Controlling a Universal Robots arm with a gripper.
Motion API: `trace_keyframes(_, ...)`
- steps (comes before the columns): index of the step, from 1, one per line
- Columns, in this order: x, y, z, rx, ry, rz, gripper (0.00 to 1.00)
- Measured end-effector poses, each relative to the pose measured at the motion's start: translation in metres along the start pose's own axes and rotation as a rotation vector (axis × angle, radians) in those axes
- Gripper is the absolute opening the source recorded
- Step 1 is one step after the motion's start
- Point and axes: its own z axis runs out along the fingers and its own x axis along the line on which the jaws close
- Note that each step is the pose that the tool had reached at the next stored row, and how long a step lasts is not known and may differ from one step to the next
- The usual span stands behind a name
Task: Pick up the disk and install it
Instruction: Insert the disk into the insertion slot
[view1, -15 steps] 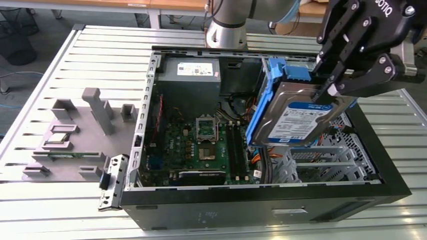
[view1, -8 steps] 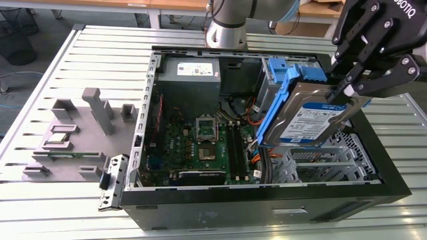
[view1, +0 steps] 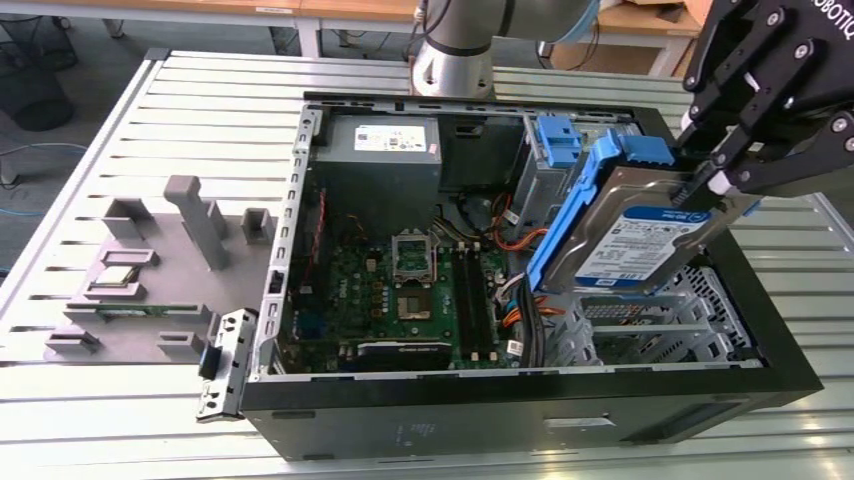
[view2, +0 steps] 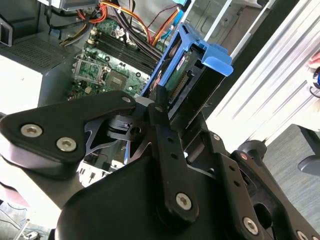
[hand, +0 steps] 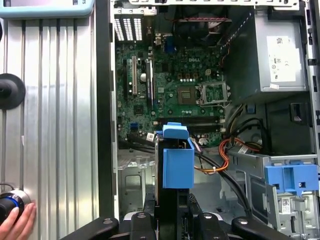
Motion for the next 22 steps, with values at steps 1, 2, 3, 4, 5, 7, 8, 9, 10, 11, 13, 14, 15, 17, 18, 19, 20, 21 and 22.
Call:
trace_keyframes(1,0.0004,-0.0007,0.0,0.0,0.0,0.0,0.35)
trace_keyframes(2,0.001,-0.0013,0.0,0.0,-0.0002,0.0,0.35)
trace_keyframes(3,0.0015,-0.002,-0.0001,0.0,0.0,0.0,0.35)
trace_keyframes(4,0.002,-0.0028,-0.0002,0.0,0.0,0.0,0.35)
trace_keyframes(5,0.0023,-0.0033,-0.0002,0.0,-0.0001,0.0,0.35)
trace_keyframes(7,0.0023,-0.0043,-0.0003,0.0,-0.0001,0.0,0.35)
trace_keyframes(8,0.0025,-0.0049,-0.0003,0.0,-0.0001,0.0,0.35)
trace_keyframes(9,0.0026,-0.0059,-0.0003,0.0,-0.0001,0.0,0.35)
trace_keyframes(10,0.0027,-0.0073,-0.0004,0.0,0.0,0.0,0.35)
trace_keyframes(11,0.0029,-0.0086,-0.0004,0.0,0.0,0.0,0.35)
trace_keyframes(13,0.0032,-0.0115,-0.0005,0.0,-0.0001,0.0,0.35)
trace_keyframes(14,0.0035,-0.013,-0.0005,0.0,0.0,0.0,0.35)
trace_keyframes(15,0.0037,-0.0145,-0.0006,0.0,-0.0001,0.0,0.35)
trace_keyframes(17,0.0041,-0.0175,-0.0006,0.0,-0.0001,0.0,0.35)
trace_keyframes(18,0.0041,-0.0193,-0.0007,0.0,0.0,0.0,0.35)
trace_keyframes(19,0.004,-0.0211,-0.0008,0.0,0.0001,0.0,0.35)
trace_keyframes(20,0.0039,-0.0228,-0.001,0.0,0.0003,0.0,0.35)
trace_keyframes(21,0.0038,-0.0248,-0.0011,0.0,0.0002,0.0,0.35)
trace_keyframes(22,0.0037,-0.0266,-0.0013,0.0,0.0003,0.0,0.35)
